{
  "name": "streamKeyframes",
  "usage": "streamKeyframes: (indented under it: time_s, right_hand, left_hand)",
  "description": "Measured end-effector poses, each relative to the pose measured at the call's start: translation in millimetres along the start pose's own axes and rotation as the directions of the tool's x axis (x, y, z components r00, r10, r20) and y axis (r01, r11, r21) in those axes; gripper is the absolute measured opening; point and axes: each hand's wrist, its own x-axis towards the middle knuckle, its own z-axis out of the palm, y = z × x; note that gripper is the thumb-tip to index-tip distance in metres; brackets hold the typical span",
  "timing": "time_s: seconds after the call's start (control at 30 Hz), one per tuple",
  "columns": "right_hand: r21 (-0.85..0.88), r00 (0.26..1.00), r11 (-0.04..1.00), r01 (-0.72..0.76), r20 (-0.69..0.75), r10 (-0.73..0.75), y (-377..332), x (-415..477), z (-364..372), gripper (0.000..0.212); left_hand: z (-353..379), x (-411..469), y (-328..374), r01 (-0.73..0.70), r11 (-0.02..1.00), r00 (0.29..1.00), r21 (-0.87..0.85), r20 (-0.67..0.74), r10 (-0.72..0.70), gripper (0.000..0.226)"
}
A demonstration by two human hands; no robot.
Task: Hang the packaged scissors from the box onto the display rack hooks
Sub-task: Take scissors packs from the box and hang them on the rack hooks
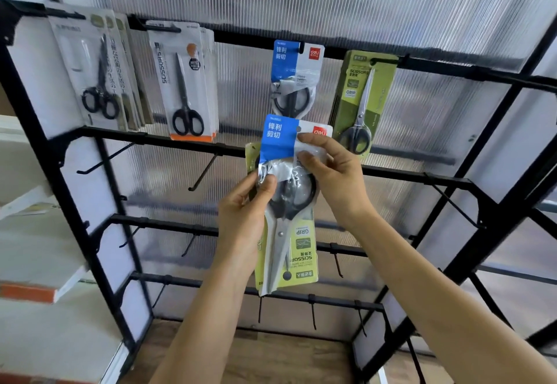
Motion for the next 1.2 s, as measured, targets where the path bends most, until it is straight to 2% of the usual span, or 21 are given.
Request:
streamKeyframes:
  time_s: [0.27,0.43,0.6,0.8,0.93,1.2]
  right_hand:
    - [0.053,0.998,0.999,-0.003,-0.058,0.006,-1.3,1.3,-0.7,0.036]
    - [0.049,0.998,0.998,0.033,-0.062,-0.03,-5.9,9.8,0.8,0.038]
    - [0.022,0.986,0.987,0.162,-0.054,-0.16,-24.7,33.3,0.1,0.035]
    - [-0.041,0.949,0.955,0.294,-0.108,-0.297,-49.9,66.8,9.1,0.032]
    - [-0.067,0.944,0.956,0.285,-0.154,-0.292,-49.5,79.4,14.2,0.037]
    - [-0.082,0.957,0.968,0.238,-0.151,-0.248,-46.9,86.1,14.9,0.042]
  left_hand:
    - [5.0,7.9,-1.4,-0.001,0.999,1.0,-0.045,-0.004,0.001,0.033]
    - [-1.1,14.1,1.9,-0.013,0.996,0.997,-0.087,-0.073,0.006,0.015]
    - [-8.6,21.8,6.4,-0.068,0.997,0.988,-0.031,-0.139,0.063,0.017]
    - [-10.7,30.4,15.6,-0.101,0.992,0.982,-0.08,-0.168,0.086,0.024]
    - [-10.3,33.9,18.0,-0.128,0.987,0.979,-0.099,-0.171,0.11,0.02]
    - [-5.7,41.2,21.4,-0.143,0.985,0.974,-0.092,-0.19,0.124,0.017]
